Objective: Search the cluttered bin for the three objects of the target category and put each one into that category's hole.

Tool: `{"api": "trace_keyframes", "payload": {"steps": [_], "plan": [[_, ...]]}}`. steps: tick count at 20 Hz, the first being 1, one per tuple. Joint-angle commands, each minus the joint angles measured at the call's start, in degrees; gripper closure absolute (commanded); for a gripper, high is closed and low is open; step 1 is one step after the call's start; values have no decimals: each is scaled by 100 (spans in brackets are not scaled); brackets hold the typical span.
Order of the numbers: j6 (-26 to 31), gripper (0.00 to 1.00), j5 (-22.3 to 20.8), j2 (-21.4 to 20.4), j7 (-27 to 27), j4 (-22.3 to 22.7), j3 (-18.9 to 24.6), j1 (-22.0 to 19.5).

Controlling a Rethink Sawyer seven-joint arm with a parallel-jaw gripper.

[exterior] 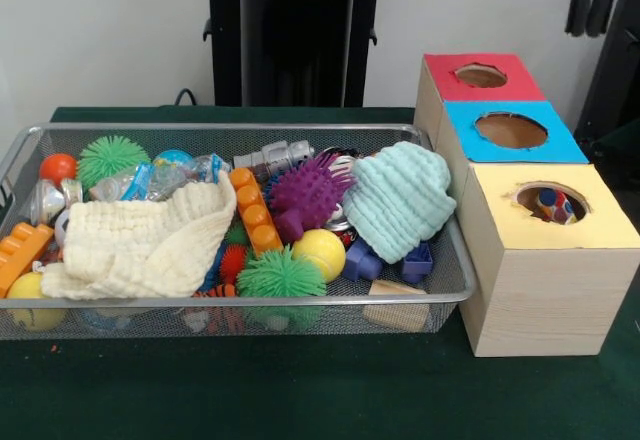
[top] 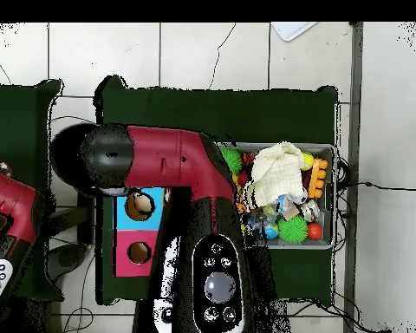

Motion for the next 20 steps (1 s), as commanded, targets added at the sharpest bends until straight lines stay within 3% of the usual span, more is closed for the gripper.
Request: {"api": "trace_keyframes", "payload": {"steps": [1,4,12,16,20], "plan": [[-503,100,-331,-357,-418,1018,8,-640],[-1306,100,-540,-527,-789,1263,104,-1074],[-1830,100,-832,-653,-1593,1676,809,-2168],[-1919,100,-1211,-351,-1394,1436,958,-2250],[-1657,100,-1620,174,-1217,923,939,-2234]]}}
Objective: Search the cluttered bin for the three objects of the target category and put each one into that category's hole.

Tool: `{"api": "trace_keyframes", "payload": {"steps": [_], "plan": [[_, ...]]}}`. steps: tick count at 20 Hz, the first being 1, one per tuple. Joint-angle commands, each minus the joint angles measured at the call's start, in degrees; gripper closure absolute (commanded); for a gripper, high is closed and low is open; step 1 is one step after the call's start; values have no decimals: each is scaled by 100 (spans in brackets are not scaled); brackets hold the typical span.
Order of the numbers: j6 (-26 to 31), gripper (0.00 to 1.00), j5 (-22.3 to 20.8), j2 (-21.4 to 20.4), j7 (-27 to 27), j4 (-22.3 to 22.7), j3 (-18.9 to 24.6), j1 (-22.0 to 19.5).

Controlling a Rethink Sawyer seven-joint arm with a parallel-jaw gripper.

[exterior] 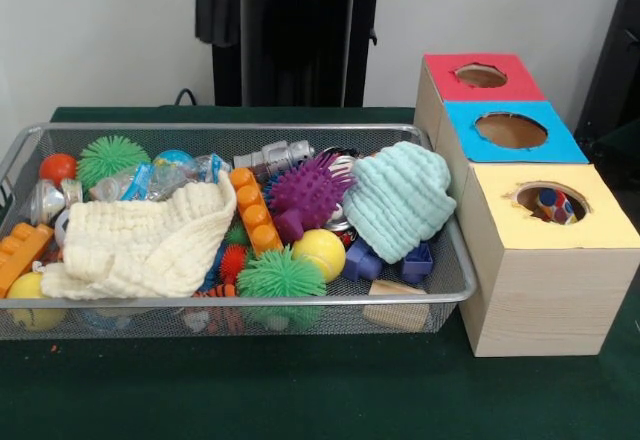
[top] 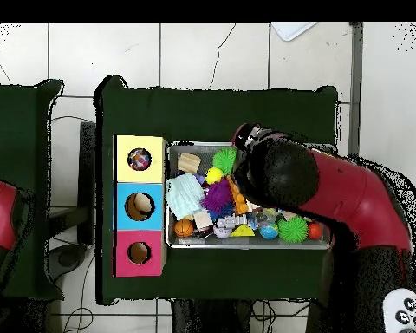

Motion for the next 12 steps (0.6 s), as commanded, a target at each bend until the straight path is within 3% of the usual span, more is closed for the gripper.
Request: {"api": "trace_keyframes", "payload": {"steps": [1,12], "plan": [[412,100,-760,755,-1241,191,738,-6],[1086,100,-1262,1090,-1260,-494,892,-30]]}}
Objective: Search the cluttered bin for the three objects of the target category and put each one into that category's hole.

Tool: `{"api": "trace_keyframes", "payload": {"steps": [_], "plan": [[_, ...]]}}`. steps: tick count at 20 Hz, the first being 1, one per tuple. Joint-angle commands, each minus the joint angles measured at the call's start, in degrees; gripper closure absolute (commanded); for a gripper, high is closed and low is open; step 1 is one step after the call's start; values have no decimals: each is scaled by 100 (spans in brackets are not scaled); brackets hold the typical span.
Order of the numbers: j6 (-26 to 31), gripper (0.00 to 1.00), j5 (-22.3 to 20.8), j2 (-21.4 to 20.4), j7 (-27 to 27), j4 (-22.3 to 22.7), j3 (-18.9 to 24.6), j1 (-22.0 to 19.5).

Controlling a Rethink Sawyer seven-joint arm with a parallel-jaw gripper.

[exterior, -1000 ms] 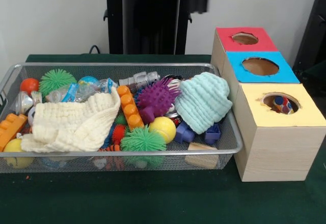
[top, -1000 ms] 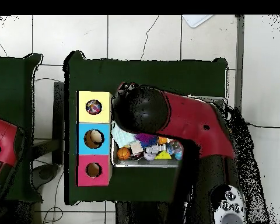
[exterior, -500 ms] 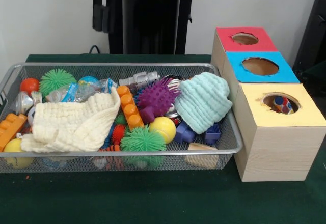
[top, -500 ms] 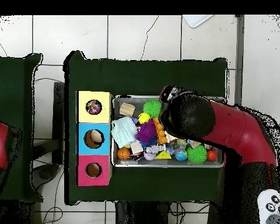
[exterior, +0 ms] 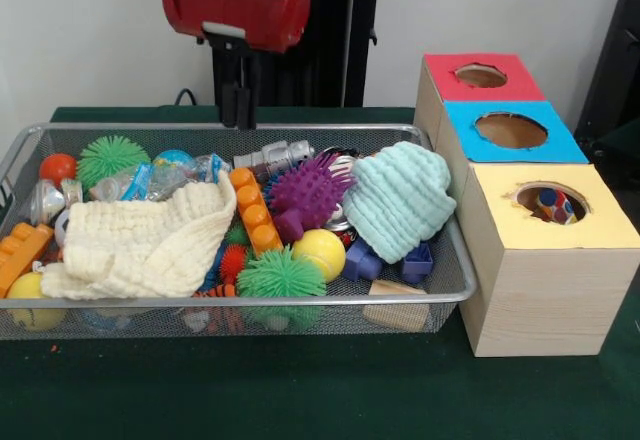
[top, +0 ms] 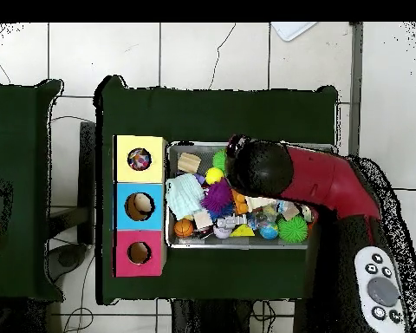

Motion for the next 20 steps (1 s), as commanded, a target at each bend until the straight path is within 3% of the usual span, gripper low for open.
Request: {"api": "trace_keyframes", "payload": {"steps": [1,4,6,10,14,20], "plan": [[853,100,-523,434,-1194,-362,583,-39],[934,100,-656,480,-1119,-478,557,-31],[892,100,-575,307,-1155,-200,672,-135],[262,100,-459,148,-968,32,915,-368],[-21,100,-389,55,-737,90,1055,-482],[223,100,-389,54,-560,-72,1081,-446]]}}
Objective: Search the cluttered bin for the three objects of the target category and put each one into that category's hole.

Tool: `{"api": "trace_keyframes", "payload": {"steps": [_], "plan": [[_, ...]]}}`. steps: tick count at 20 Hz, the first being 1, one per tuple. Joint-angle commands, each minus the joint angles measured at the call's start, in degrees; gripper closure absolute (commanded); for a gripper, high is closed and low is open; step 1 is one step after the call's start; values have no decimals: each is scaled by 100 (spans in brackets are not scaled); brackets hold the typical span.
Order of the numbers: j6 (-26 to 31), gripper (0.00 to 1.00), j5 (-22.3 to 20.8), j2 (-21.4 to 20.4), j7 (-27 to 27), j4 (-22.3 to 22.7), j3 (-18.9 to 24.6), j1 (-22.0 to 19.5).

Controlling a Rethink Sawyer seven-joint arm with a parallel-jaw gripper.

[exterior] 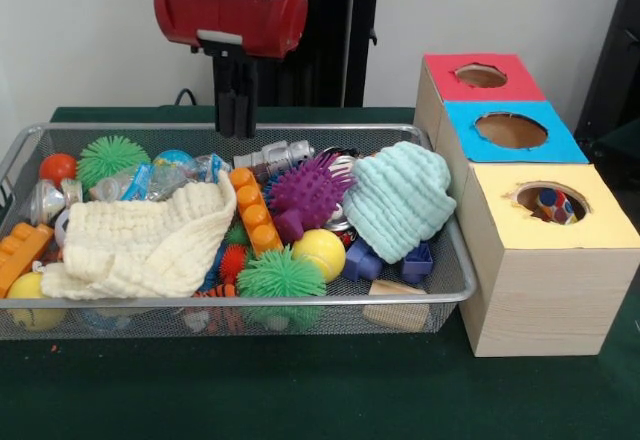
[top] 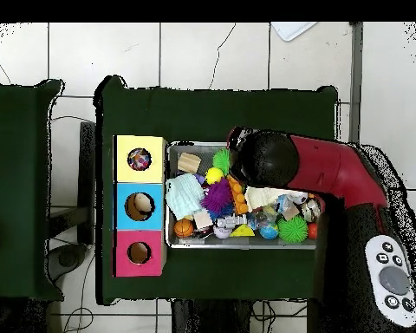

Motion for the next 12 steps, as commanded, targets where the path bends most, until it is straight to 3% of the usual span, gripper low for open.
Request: {"api": "trace_keyframes", "payload": {"steps": [1,12], "plan": [[63,100,-90,67,-525,80,491,-66],[184,100,-121,120,-483,-12,471,-56]]}}
